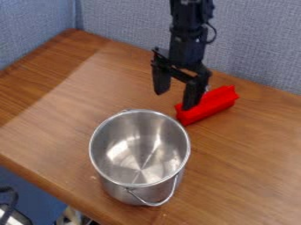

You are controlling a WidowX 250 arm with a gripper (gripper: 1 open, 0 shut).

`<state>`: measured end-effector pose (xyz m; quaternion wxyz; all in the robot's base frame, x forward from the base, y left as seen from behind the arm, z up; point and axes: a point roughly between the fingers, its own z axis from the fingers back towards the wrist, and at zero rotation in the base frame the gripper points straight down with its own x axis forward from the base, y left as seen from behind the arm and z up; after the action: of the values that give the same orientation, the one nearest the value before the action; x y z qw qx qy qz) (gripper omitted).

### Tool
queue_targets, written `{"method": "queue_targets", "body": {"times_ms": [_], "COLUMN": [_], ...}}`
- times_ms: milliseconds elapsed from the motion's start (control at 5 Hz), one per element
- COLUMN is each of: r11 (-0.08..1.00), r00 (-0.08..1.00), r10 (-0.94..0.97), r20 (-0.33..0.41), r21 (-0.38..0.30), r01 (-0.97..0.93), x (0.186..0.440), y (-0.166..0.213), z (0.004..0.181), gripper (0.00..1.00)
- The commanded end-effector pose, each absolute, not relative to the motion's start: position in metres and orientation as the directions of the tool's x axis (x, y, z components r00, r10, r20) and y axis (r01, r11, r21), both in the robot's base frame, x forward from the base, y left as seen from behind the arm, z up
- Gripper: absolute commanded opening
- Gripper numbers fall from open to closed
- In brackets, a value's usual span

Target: Put the red object in the metal pot

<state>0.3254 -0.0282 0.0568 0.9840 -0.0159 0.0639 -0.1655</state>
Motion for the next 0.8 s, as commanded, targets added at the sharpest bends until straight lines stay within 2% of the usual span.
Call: {"method": "queue_targets", "body": {"times_ms": [0, 600], "r11": [0.911, 0.845], "r00": [0.909, 0.845], "r10": [-0.412, -0.535], "r20": [-0.06, -0.009], "r21": [-0.036, -0.005], "r01": [0.41, 0.535], "x": [0.335, 0.356], "y": [-0.038, -0.047], "z": [0.063, 0.066], "gripper": [1.0, 1.0]}}
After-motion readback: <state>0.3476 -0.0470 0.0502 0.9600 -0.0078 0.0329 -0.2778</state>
